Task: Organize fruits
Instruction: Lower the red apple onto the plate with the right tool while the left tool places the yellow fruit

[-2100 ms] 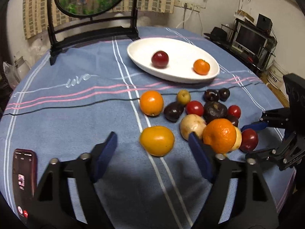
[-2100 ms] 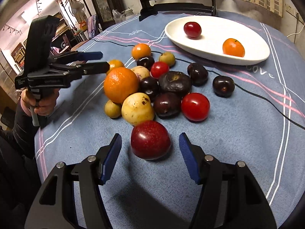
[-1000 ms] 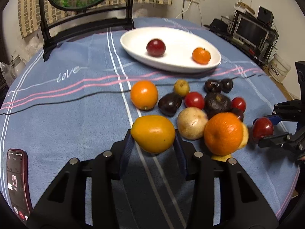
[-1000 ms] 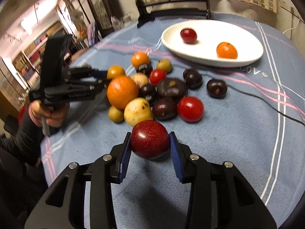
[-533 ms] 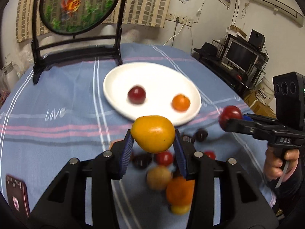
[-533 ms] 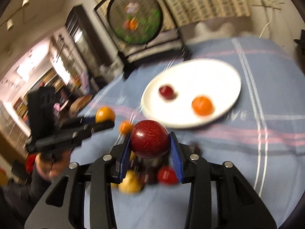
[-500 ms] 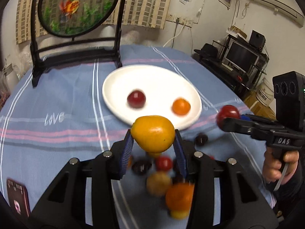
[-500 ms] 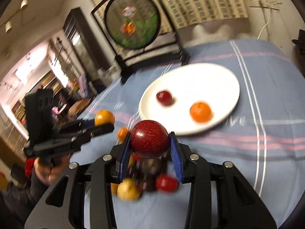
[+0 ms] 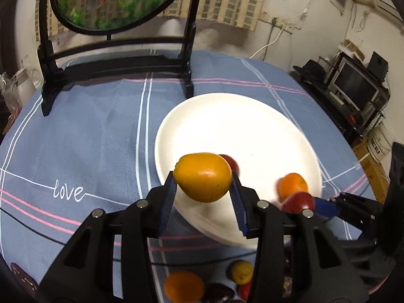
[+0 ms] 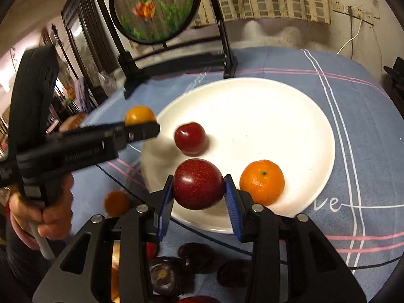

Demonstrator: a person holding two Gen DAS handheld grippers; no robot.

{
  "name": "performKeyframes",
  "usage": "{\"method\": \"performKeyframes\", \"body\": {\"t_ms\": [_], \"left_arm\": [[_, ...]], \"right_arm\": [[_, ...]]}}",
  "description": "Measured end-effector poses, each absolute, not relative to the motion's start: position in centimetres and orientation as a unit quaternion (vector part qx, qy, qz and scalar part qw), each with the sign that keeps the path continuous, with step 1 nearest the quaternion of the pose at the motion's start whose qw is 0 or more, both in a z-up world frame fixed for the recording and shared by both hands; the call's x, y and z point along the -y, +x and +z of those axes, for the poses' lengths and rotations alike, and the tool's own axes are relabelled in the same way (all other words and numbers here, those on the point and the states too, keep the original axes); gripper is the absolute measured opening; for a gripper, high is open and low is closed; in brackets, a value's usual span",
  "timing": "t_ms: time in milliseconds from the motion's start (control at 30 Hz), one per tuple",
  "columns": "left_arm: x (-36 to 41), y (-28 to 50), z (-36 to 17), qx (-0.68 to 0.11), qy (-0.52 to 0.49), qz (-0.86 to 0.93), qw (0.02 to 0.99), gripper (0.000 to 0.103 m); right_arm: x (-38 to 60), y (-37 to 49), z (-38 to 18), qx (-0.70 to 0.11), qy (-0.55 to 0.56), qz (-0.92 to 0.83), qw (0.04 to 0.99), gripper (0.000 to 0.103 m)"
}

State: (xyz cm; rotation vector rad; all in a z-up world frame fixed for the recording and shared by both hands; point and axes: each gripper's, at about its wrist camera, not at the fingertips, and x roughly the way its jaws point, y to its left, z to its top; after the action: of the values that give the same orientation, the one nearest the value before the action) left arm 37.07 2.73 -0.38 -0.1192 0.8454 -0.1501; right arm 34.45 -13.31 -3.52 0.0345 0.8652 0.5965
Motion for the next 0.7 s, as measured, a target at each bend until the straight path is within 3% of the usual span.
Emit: {"method": "performKeyframes", "body": {"t_ms": [167,233,300,367,500,700], "left_arm": [[-2.4,38.1,-1.4,-0.424,-0.049,-0.06,0.903,0.044],[-2.3,37.9,-1.3,-0.42,-0.047,-0.059,0.905,0.052],[-2.2,37.4,-0.8,-0.41,-0.038,-0.054,0.91,0.069],[-2.1,36.6,0.0,-0.399,-0.037,-0.051,0.915,0.073],[-1.7,34.0,1.6,-0.384,-0.033,-0.053,0.921,0.091],[-1.3,28.4,2.0,-0.37,-0.017,-0.076,0.926,0.094]], "right_arm": [[12.5,35.1,-4.1,-0.427,0.008,0.281,0.86,0.044],[12.6,35.2,-3.8,-0.427,0.013,0.278,0.86,0.045],[13.0,35.0,-3.2,-0.422,0.024,0.279,0.862,0.045],[13.6,34.5,-2.5,-0.413,0.034,0.279,0.866,0.046],[14.8,32.5,-1.0,-0.392,0.041,0.289,0.872,0.046],[16.4,28.6,-0.7,-0.369,0.022,0.293,0.882,0.047]]}}
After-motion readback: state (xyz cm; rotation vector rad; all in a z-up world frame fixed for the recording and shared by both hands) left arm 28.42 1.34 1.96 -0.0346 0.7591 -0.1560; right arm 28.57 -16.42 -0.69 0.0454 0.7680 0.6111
